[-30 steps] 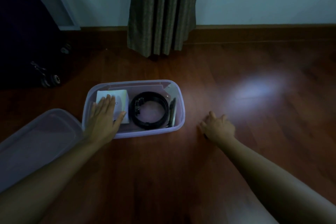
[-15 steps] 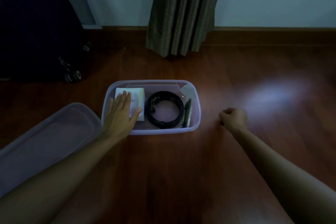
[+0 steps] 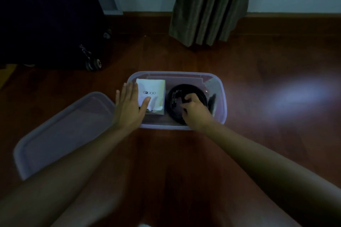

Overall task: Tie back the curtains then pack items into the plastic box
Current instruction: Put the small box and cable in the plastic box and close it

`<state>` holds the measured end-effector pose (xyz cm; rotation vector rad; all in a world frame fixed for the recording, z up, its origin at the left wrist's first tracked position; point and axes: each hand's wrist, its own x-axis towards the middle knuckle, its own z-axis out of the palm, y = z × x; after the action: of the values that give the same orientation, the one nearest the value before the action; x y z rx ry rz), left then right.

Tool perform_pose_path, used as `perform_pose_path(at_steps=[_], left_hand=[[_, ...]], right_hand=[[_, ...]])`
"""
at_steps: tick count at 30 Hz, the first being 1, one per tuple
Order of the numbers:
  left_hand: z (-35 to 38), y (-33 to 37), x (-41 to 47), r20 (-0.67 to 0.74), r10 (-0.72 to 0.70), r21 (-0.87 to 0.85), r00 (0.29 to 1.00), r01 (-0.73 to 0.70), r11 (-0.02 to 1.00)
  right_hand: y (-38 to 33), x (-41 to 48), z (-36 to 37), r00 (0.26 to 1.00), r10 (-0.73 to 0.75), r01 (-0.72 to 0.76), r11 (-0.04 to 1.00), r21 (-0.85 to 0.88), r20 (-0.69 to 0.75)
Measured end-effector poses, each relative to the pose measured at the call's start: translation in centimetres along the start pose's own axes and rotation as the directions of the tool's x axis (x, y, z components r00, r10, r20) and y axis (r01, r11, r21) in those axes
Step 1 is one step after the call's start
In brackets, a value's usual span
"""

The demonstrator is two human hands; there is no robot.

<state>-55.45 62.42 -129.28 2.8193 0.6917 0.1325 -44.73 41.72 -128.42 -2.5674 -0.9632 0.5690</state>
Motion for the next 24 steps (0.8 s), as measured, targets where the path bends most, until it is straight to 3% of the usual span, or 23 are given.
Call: perform_pose_path(at_steps=[4, 12, 19, 24], left_hand=[[0.2, -0.4, 0.1, -0.008, 0.000, -0.007, 1.000, -0.001, 1.000], [0.5, -0.5, 0.1, -0.012, 0.005, -0.006, 1.000, -0.005, 1.000], [-1.9, -0.8, 0.3, -0.042, -0.097, -0.089, 0.994, 0.093, 0.992], [-4.9, -7.5, -1.1, -0.085, -0.332, -0.072, 0.939, 0.327, 0.942]], right_hand=[[0.6, 1.5, 0.4, 0.997, 0.025, -0.018, 0.996, -0.082, 0.078], [1.1, 1.7, 0.3, 0.994, -0.036, 0.042, 0.997, -0.057, 0.100], [-1.2, 0.2, -2.5, 0.958, -0.164, 0.168, 0.986, -0.002, -0.235], [-10.2, 3.5, -4.5, 0.913, -0.306, 0.335, 0.940, 0.071, -0.269]])
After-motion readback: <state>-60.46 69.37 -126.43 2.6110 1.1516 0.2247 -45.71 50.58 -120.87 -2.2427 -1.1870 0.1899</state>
